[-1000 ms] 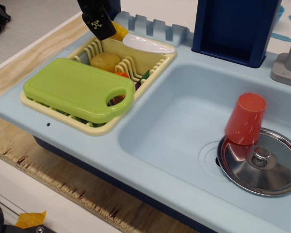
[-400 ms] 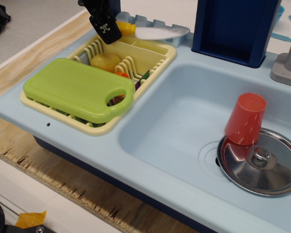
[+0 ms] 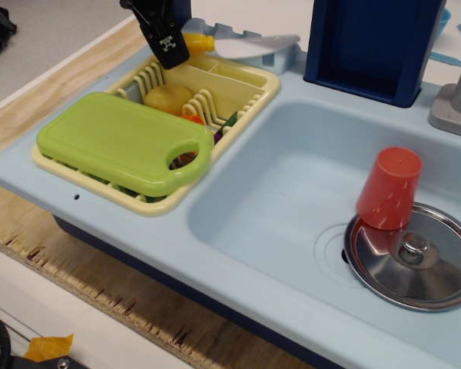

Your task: Put knife on cutting board

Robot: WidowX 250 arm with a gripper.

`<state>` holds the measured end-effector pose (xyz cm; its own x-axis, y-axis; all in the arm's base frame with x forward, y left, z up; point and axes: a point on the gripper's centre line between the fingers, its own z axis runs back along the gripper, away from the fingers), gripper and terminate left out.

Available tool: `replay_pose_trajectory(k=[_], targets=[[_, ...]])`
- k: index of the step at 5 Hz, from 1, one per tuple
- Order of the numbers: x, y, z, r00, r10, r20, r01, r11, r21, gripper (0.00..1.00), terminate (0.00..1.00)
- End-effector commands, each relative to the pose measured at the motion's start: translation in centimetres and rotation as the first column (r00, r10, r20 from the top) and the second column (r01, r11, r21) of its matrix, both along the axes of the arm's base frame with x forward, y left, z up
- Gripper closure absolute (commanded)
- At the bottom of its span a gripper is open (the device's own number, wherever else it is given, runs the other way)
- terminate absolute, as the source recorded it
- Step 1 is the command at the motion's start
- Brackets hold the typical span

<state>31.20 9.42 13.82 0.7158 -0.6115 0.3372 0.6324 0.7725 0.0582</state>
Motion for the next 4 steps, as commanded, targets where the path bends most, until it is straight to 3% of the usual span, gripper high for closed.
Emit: replay_pose_trajectory(k=[1,2,3,4], targets=[[-2.5,-0.9,3.5,0.997,0.05,0.061,-0.054,0.997,0.056,1.0,0.0],[-4.9,-1.1,4.8,0.992,0.123,0.025,-0.124,0.99,0.072,0.0,0.0],[-8.3,-0.9,4.7,0.978,0.21,-0.008,-0.209,0.976,0.063,0.0,0.0],[-11.0,-1.2,4.2,0.961,0.271,-0.049,-0.269,0.962,0.054,1.0,0.0]])
